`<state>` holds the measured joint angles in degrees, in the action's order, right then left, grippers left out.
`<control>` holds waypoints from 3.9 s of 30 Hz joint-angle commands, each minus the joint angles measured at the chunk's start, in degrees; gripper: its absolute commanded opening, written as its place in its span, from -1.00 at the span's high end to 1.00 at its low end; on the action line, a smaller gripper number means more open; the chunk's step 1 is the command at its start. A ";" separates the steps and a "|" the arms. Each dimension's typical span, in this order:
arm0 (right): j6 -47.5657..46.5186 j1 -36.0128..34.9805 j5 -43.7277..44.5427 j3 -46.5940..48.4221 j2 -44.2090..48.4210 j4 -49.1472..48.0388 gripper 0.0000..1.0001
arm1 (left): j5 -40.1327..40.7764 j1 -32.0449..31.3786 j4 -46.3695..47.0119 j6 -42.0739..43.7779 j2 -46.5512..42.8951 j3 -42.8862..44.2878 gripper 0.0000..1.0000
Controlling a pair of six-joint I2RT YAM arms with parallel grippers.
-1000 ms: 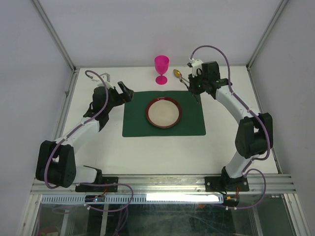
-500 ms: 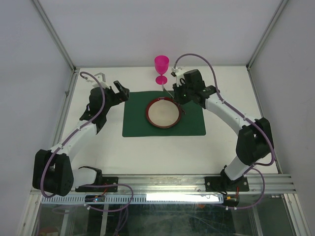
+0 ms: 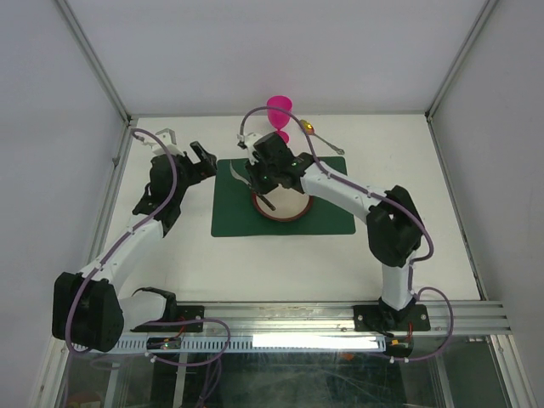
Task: Set the dinner table for one person
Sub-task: Place the fork on the napkin.
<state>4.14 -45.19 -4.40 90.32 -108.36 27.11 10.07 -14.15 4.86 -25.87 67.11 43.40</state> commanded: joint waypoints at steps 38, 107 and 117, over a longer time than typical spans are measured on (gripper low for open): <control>25.71 -9.94 31.95 33.86 -27.31 11.52 1.00 | 22.69 0.79 -9.22 -6.74 -17.37 -3.95 -0.98; 28.61 -11.50 36.46 38.44 -33.68 14.99 0.66 | 20.72 0.76 -7.11 -6.43 -17.82 -5.95 -0.98; 27.92 -11.54 37.09 38.13 -33.01 14.40 0.43 | 20.73 0.80 -7.12 -6.38 -18.05 -5.94 -0.98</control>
<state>32.51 -56.40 31.05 126.39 -142.26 44.03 31.35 -14.13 -4.71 -32.45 49.91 37.52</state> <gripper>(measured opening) 0.273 0.990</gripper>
